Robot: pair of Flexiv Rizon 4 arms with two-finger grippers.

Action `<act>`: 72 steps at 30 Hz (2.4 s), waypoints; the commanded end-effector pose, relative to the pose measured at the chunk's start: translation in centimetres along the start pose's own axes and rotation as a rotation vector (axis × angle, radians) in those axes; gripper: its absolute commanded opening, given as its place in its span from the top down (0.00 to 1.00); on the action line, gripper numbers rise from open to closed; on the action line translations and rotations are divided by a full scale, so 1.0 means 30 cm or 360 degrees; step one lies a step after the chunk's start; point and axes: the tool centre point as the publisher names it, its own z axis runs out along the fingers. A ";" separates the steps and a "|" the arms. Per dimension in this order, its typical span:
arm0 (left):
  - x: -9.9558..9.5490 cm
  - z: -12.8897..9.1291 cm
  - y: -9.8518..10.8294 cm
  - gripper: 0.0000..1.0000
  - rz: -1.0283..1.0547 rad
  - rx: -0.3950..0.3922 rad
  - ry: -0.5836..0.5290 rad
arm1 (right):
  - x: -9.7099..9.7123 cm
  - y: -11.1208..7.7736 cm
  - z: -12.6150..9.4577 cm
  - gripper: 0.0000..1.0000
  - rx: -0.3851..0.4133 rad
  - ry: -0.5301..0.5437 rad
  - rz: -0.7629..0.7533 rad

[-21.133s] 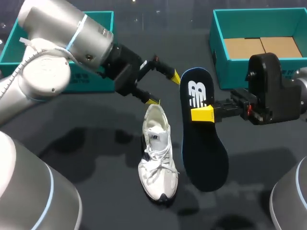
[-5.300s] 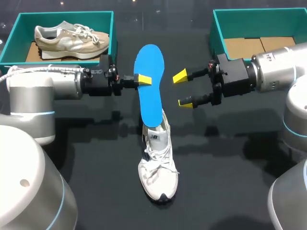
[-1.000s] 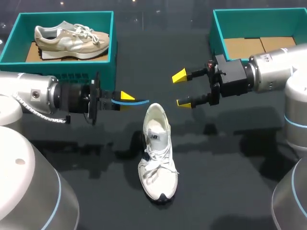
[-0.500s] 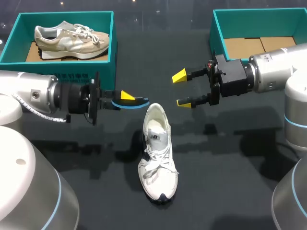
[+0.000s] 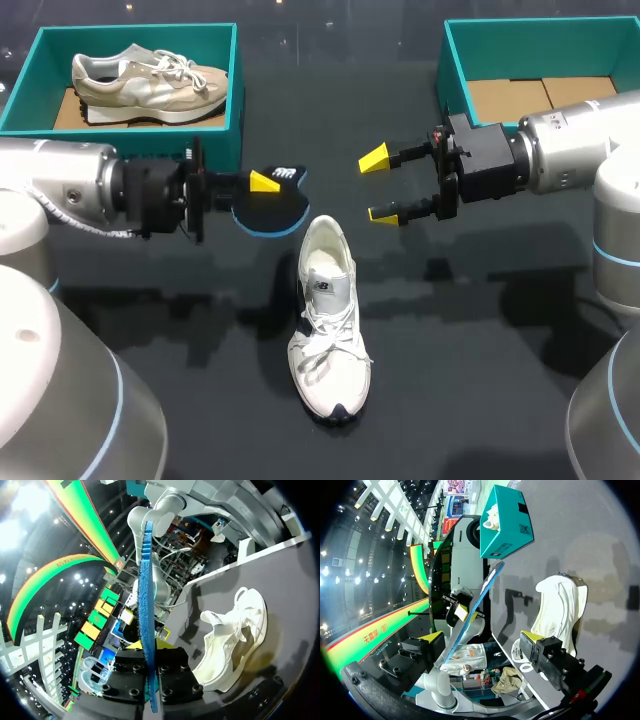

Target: Take the shoe out of the shoebox, open the shoe tongue, remove and reinsert the insole, then place the shoe into the shoebox

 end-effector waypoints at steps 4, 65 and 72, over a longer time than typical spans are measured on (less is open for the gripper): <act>-0.012 0.029 0.039 1.00 0.0357 -0.0062 -0.0075 | 0.001 -0.002 0.004 0.00 -0.0003 -0.0003 0.0002; -0.103 0.225 0.215 1.00 0.0872 -0.0185 -0.0087 | 0.008 0.096 0.181 0.51 0.0003 -0.0004 -0.0124; -0.114 0.182 0.227 1.00 0.0869 -0.0182 -0.0102 | -0.010 0.109 0.174 0.55 -0.0041 0.0002 -0.0097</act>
